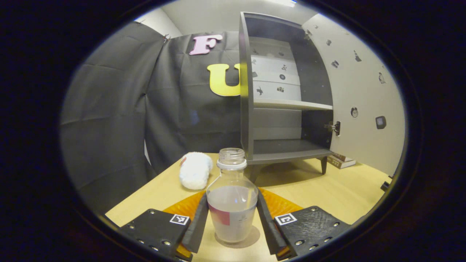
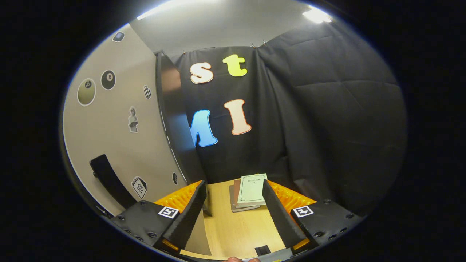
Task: Open the cabinet door with the right hand, grasp the bottle in the cabinet with the left hand and place it on the coaster, then close the cabinet door with the right hand.
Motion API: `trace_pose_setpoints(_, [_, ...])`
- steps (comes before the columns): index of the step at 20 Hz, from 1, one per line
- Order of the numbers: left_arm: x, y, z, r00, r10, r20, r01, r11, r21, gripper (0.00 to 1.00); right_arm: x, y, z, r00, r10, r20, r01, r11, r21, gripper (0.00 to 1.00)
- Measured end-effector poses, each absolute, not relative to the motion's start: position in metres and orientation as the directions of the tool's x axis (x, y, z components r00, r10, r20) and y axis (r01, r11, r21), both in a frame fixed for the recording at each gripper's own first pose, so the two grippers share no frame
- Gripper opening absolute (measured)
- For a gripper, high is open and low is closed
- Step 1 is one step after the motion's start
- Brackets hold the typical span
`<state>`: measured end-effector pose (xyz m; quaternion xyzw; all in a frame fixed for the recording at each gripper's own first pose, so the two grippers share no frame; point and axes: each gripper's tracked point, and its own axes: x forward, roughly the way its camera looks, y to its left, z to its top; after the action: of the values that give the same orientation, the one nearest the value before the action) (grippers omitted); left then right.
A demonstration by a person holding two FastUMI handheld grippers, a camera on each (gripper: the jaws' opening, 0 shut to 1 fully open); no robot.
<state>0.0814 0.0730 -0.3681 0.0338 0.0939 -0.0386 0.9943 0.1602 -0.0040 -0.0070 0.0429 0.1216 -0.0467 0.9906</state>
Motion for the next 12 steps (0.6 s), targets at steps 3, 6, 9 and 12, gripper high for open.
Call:
trace_pose_setpoints(3, [0.082, 0.067, -0.375, 0.984, -0.064, -0.168, 0.076, 0.995, 0.062, 0.7, 0.156, -0.012, -0.014, 0.959, -0.106, -0.263, 0.115, 0.993, 0.019, 0.98])
trace_pose_setpoints(6, [0.085, 0.058, -0.388, 0.981, -0.081, -0.176, 0.095, 0.993, 0.075, 0.69, 0.154, -0.011, -0.025, 0.951, -0.105, -0.292, 0.115, 0.993, 0.017, 0.98])
trace_pose_setpoints(9, [0.089, 0.049, -0.396, 0.979, -0.09, -0.182, 0.112, 0.987, 0.114, 0.7, 0.15, -0.01, -0.034, 0.94, -0.107, -0.324, 0.118, 0.993, 0.016, 0.98])
trace_pose_setpoints(12, [0.089, 0.049, -0.4, 0.979, -0.095, -0.179, 0.117, 0.986, 0.12, 0.71, 0.144, -0.009, -0.044, 0.934, -0.116, -0.339, 0.11, 0.993, -0.038, 0.98])
